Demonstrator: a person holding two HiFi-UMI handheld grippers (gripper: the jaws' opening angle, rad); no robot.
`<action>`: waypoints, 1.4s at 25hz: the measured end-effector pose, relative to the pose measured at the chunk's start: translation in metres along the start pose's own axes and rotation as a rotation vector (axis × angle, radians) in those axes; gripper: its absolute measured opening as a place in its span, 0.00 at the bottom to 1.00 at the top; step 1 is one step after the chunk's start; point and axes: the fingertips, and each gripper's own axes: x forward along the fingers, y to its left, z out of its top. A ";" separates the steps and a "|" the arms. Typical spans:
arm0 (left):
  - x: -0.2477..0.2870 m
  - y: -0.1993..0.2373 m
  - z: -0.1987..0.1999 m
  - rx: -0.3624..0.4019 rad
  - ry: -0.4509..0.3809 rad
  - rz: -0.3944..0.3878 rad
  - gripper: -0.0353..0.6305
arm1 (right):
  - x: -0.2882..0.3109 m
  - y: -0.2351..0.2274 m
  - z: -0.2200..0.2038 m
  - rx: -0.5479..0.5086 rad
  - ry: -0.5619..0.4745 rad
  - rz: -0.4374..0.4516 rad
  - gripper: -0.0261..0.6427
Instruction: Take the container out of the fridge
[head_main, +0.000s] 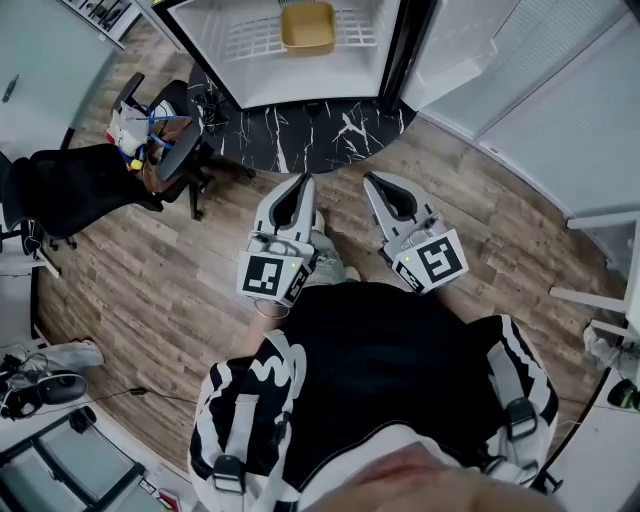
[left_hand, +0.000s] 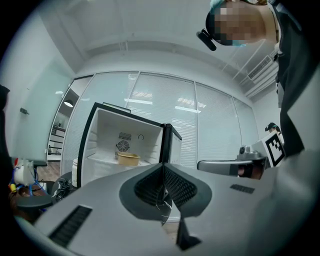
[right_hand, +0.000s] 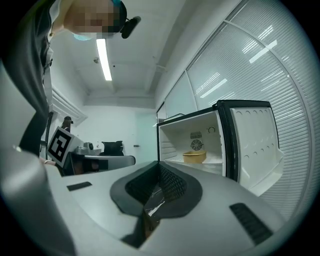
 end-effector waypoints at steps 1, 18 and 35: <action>0.006 0.003 0.001 0.000 -0.002 -0.007 0.07 | 0.004 -0.004 0.001 -0.001 -0.001 -0.006 0.06; 0.088 0.071 0.004 -0.014 0.008 -0.046 0.07 | 0.090 -0.064 0.003 0.001 -0.004 -0.049 0.06; 0.154 0.144 0.015 -0.023 0.018 -0.089 0.07 | 0.172 -0.108 0.016 -0.002 -0.002 -0.110 0.06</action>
